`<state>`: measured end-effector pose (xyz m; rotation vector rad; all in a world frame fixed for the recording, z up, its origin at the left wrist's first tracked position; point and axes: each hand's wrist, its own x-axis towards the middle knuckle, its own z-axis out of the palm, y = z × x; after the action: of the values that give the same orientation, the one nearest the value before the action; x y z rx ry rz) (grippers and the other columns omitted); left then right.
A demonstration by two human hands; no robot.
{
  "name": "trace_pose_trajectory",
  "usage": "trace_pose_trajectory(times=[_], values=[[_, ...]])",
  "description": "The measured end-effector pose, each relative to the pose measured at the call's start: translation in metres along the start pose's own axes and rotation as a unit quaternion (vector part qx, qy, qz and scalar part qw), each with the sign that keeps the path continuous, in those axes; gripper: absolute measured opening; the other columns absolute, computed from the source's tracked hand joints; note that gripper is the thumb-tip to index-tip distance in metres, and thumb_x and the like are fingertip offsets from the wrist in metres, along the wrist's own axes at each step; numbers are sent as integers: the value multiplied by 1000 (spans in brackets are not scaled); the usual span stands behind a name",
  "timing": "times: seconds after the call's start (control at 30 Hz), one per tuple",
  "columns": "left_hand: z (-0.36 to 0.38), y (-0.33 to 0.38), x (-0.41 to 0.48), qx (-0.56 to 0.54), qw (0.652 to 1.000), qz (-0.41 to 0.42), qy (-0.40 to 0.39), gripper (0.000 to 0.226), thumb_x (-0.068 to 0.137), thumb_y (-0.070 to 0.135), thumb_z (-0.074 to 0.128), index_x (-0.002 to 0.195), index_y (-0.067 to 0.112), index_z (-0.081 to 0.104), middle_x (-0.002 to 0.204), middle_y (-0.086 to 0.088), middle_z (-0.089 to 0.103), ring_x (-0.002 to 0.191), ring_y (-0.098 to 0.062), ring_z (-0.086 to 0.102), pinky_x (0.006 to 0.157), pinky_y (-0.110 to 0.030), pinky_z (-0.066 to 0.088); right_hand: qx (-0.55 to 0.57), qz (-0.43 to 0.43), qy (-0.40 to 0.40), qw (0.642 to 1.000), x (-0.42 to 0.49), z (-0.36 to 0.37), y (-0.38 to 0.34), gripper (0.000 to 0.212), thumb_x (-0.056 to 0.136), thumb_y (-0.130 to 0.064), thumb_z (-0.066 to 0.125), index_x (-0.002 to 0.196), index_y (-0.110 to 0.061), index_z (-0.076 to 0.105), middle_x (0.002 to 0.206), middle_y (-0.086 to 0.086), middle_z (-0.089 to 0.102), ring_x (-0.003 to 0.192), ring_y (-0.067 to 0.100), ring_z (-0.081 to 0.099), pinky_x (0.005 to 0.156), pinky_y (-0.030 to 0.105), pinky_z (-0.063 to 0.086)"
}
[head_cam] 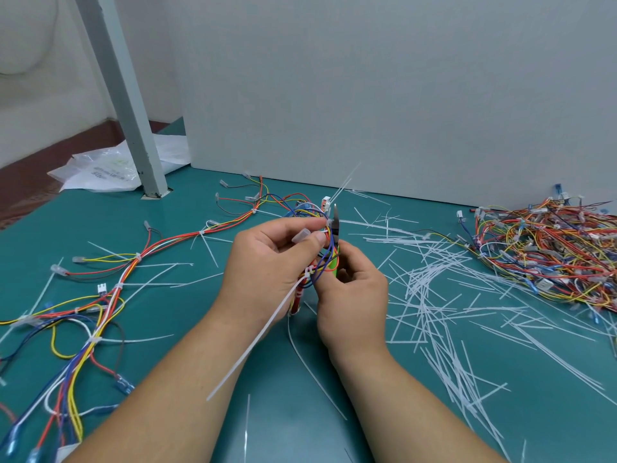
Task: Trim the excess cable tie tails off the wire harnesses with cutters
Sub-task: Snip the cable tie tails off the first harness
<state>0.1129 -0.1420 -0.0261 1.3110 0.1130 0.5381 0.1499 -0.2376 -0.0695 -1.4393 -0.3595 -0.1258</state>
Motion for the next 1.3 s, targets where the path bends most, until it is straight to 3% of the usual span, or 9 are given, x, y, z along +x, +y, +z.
trace_pose_trajectory(times=[0.2,0.33,0.67,0.8,0.97,1.17,1.3], values=[[0,1,-1,-5,1000,2,-7,31,90,-4,69,82,23,83,77,0,77,67,-8,70,63,-17,55,21,1,-15,1000,0,0,-1,22,90,1,72,92,-20,79,88,27,67,75,14,54,68,33,47],[0,1,-1,-6,1000,-2,-6,30,90,-4,69,83,21,82,77,-3,77,66,-9,70,63,-18,55,15,4,-5,1000,0,0,0,15,88,-3,73,92,-17,79,86,24,68,73,15,54,66,33,48],[0,0,0,1,1000,-6,2,27,90,-2,70,84,21,82,77,-2,77,67,-10,69,64,-20,56,9,9,5,1000,-1,1,-2,23,89,2,73,96,-19,79,86,18,72,73,13,58,67,33,52],[0,1,-1,-1,1000,-3,-3,30,90,-3,70,82,23,83,77,-2,77,67,-9,70,64,-19,56,28,5,-6,1000,-1,2,-5,18,87,-6,73,89,-23,79,87,28,66,74,14,52,67,34,46],[0,1,0,3,1000,-5,-2,29,90,-3,70,83,22,83,77,-3,77,67,-10,69,64,-20,56,24,9,-2,1000,-2,3,-5,7,82,-16,72,86,-19,77,86,27,66,73,15,52,67,34,46],[0,1,-1,1,1000,-8,2,26,90,-3,69,85,19,81,77,-2,77,66,-10,69,63,-19,56,14,9,-1,1000,-2,1,-2,20,87,-6,74,92,-25,79,87,19,72,73,14,57,68,34,50],[0,1,-1,0,1000,-7,1,27,90,-3,69,85,20,81,78,-2,77,68,-9,70,64,-18,56,18,5,-3,1000,-2,2,-5,22,83,-11,72,88,-31,79,85,20,70,71,14,55,65,32,49]])
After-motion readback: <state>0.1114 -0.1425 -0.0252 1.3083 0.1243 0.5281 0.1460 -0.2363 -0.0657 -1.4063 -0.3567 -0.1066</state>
